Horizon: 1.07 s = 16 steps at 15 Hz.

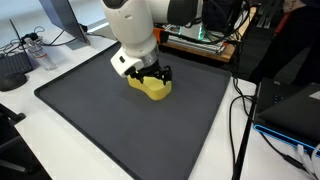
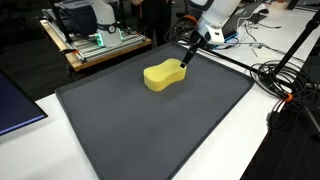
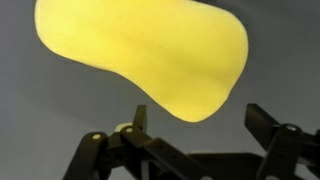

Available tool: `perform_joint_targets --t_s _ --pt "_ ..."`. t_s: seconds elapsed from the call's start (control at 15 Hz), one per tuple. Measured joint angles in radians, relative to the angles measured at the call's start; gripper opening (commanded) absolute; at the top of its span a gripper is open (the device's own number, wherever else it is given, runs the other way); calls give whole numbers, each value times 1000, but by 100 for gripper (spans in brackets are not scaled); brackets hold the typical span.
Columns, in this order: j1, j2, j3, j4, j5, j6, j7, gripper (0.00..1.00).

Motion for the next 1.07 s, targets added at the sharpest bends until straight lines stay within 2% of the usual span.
perform_joint_targets --t_s 0.27,0.53,0.87,1.07 --pt "-35 -131 -9 -155 50 121 40 100" --pt "-40 -264 -25 -301 72 217 131 100" --pt "-17 -419 -27 -407 69 215 308 100" --pt "15 -498 -24 -428 53 179 434 100"
